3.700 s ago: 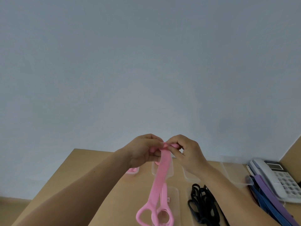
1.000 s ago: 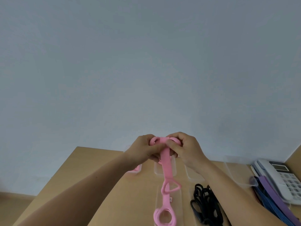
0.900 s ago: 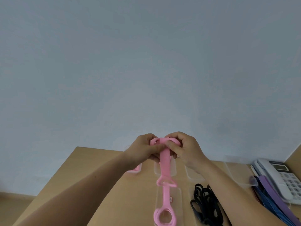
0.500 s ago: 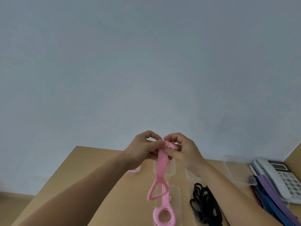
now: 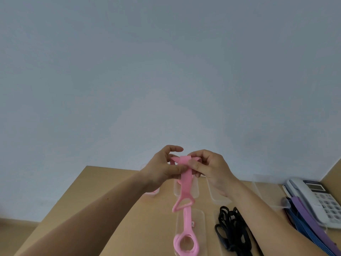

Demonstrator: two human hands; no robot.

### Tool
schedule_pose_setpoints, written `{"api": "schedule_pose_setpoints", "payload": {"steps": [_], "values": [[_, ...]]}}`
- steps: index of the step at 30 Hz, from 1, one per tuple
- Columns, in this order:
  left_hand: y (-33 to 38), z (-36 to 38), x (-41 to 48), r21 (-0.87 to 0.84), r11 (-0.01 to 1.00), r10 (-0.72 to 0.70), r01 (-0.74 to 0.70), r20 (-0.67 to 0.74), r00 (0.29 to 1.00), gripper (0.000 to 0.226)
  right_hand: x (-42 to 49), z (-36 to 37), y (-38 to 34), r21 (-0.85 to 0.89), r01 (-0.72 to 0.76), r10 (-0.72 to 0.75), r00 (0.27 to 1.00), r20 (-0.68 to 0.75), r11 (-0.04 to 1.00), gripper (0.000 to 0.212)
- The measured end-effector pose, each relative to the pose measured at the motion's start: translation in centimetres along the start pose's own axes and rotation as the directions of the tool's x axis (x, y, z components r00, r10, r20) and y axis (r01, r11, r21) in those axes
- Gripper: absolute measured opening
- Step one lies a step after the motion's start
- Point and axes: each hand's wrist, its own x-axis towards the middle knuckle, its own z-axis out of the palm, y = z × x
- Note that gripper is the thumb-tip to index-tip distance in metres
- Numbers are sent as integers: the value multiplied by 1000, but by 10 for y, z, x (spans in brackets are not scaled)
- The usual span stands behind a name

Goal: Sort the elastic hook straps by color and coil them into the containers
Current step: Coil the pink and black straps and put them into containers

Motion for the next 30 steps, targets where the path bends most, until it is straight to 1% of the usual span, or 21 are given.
{"api": "schedule_pose_setpoints", "payload": {"steps": [2,5,6,9,11,13,16,18,21,25,26,30], "values": [[3,0,-2,-22,998,-59,59,36,998,50,-1,1,0,-12,32,-32,999,-10,999,15],[5,-2,-4,86,990,-121,114,82,989,43,-2,2,0,-52,55,-56,998,-13,997,18],[6,-3,-5,92,988,-135,126,94,986,41,-3,2,1,-68,65,-66,998,-10,996,19],[8,-4,-7,37,987,-157,154,109,982,41,-5,3,1,-94,101,-100,995,9,990,26],[9,-3,-7,25,989,-145,143,75,987,40,-6,5,1,-103,120,-118,993,25,987,32],[8,-2,-5,1,994,-113,114,46,992,41,-7,5,0,-99,116,-114,993,26,988,34],[6,0,-5,-41,997,-64,65,27,998,37,-7,3,-1,-72,78,-76,997,33,994,30],[4,1,-4,-53,998,-32,33,11,999,34,-8,1,-2,-15,23,-22,998,61,1000,31],[-1,1,-2,-23,1000,4,-4,-10,1000,36,-6,1,-1,40,-47,45,997,58,998,36],[-2,1,-1,36,997,66,-66,-8,998,40,-4,5,-3,-23,-102,103,995,20,994,44],[-2,1,0,61,995,76,-76,-2,997,40,-3,4,-2,-38,-106,106,994,22,994,42],[-2,-3,1,105,993,50,-50,4,999,45,0,1,2,-92,-78,80,997,13,993,18]]}}
